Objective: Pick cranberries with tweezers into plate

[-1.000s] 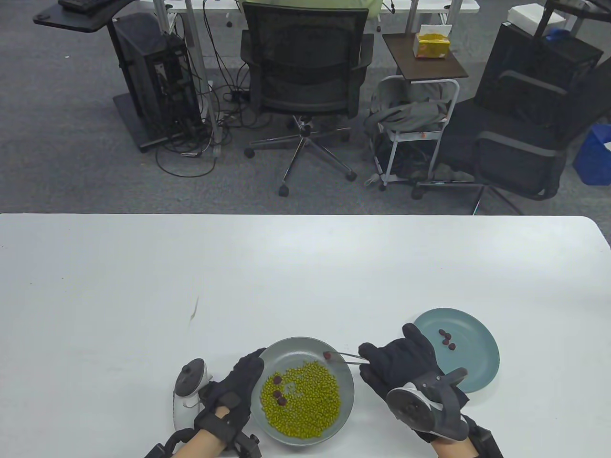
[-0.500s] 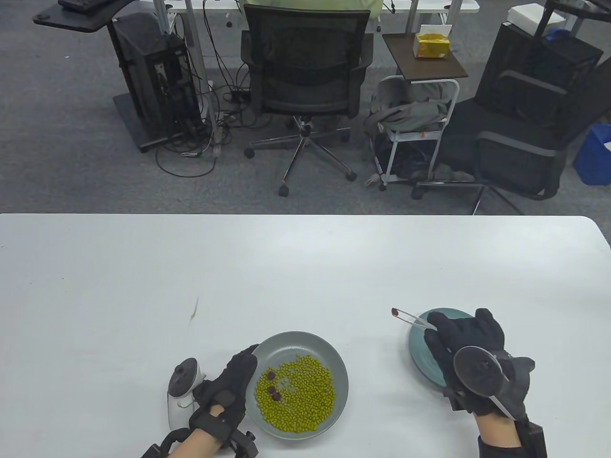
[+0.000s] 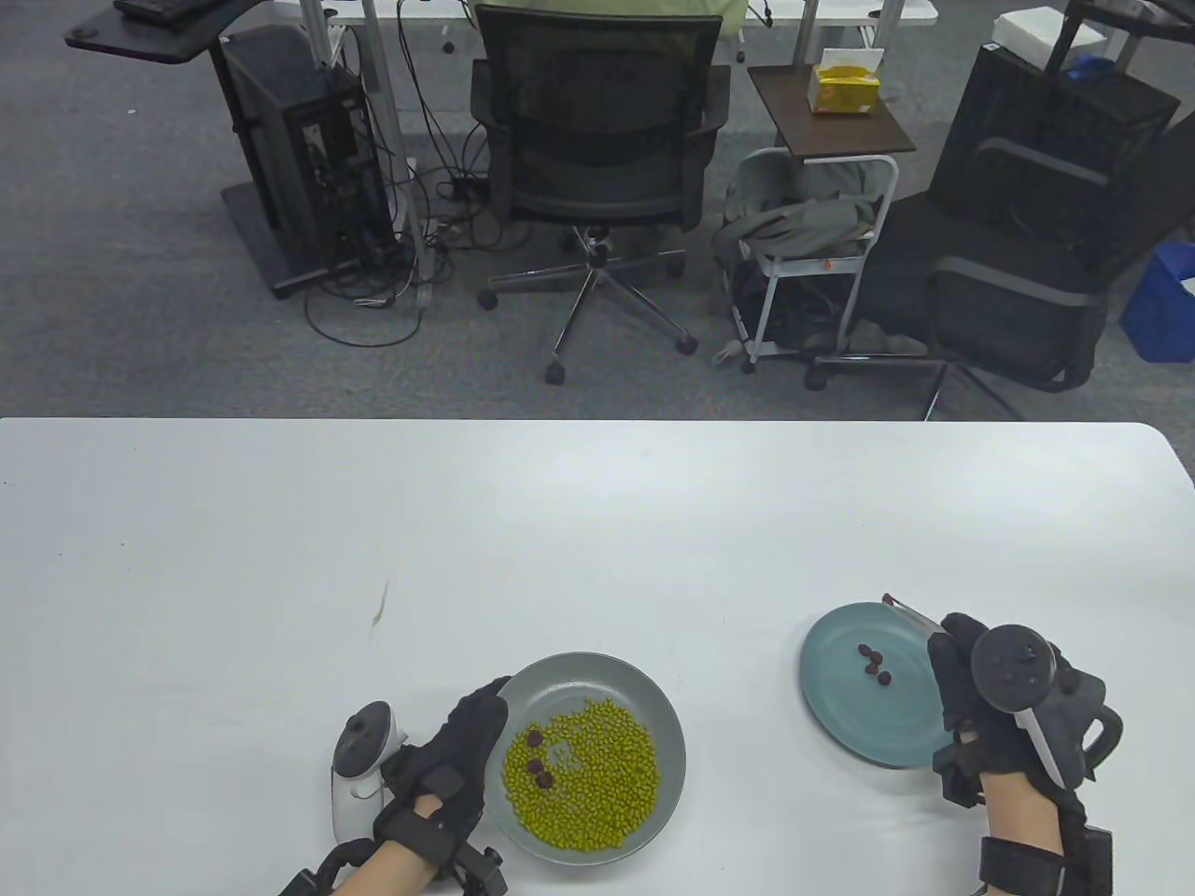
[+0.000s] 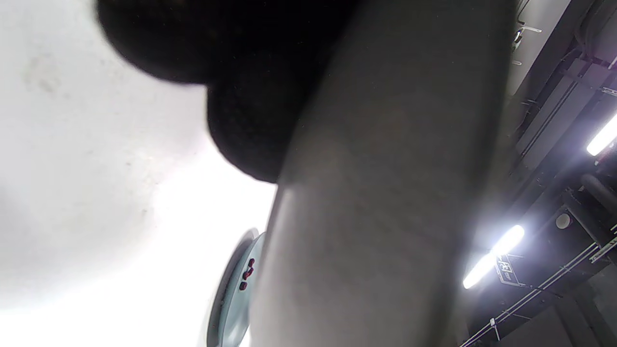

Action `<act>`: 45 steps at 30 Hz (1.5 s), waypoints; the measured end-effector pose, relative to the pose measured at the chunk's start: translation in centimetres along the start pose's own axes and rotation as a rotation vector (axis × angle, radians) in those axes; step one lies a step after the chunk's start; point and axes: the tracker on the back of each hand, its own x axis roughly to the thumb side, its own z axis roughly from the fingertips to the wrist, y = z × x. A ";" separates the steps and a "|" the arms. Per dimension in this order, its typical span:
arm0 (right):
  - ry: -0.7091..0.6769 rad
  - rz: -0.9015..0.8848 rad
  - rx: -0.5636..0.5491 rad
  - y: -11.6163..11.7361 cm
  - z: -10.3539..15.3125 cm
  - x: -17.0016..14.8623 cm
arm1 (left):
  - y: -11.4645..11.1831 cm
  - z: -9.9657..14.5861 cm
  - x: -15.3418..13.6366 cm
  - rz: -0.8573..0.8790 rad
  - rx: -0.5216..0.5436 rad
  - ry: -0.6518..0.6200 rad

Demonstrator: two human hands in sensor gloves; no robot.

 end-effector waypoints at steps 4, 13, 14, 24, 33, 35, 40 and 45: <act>0.025 0.106 0.105 2.3 -0.6 -0.3 | -0.1 0.0 -0.1 0.006 -0.006 -0.002; 0.108 0.236 0.236 4.3 -1.0 -0.5 | -0.2 0.0 -0.1 -0.004 -0.007 0.005; 0.110 0.228 0.228 4.2 -1.0 -0.5 | -0.2 0.0 -0.1 -0.003 -0.007 0.005; -0.009 0.003 -0.060 0.2 0.5 1.8 | -0.5 -0.1 -0.3 0.038 -0.022 0.025; -0.279 -0.061 -0.133 -0.5 4.5 8.1 | -1.0 -0.5 -1.0 -0.003 -0.032 0.050; -0.344 -0.060 -0.136 -0.3 5.6 9.7 | -1.1 -0.5 -1.1 -0.005 -0.032 0.054; -0.574 -0.039 -0.135 0.6 10.2 15.3 | -1.6 -0.6 -1.2 0.006 -0.053 0.071; -0.830 -0.091 -0.119 0.7 14.7 18.8 | -1.7 -0.5 -1.3 0.007 -0.064 0.074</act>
